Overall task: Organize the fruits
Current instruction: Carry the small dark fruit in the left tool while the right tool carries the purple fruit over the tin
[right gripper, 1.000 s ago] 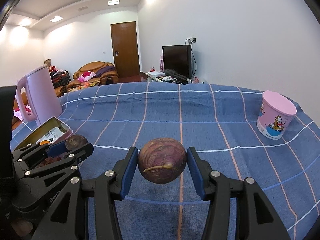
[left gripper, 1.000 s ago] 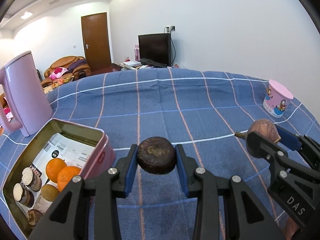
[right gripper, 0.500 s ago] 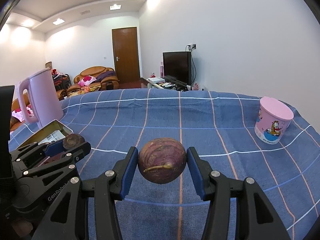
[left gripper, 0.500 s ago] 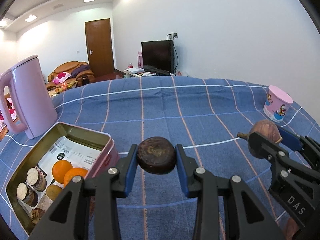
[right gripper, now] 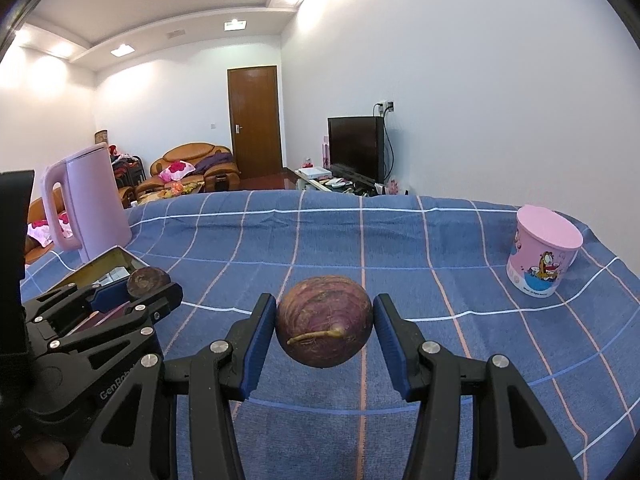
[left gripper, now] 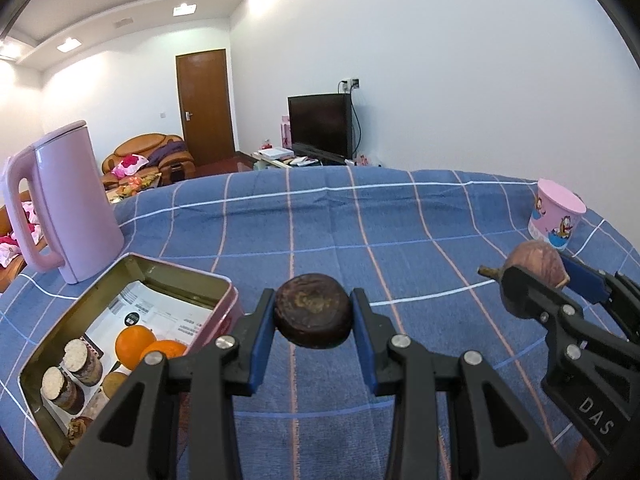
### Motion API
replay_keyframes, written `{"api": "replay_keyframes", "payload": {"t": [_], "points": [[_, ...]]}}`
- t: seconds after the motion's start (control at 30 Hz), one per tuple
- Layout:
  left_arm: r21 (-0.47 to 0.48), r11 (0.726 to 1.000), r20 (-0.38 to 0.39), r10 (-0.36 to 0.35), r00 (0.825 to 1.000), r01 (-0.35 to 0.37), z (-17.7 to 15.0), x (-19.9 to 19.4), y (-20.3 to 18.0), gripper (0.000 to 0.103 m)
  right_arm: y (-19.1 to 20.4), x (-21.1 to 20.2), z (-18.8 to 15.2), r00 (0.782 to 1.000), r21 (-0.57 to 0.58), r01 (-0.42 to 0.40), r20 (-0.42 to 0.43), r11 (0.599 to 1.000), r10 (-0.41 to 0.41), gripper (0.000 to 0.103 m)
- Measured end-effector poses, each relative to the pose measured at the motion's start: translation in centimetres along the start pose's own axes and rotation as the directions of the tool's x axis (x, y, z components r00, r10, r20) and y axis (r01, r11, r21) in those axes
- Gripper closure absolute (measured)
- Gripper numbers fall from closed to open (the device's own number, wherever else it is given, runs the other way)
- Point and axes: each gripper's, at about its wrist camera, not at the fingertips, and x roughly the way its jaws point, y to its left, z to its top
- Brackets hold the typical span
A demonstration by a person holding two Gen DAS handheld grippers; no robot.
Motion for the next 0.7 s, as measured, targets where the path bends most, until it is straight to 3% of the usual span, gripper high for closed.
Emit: {"api": "replay_keyframes", "payload": {"t": [0.7], "points": [[0.002,0.999,0.070,0.031,0.997,-0.032,-0.1,-1.3,-0.1,0.064,0.4,-1.5,-0.2,0.997,-0.014,0.018,0.070,1.000,-0.017,0.051]]}}
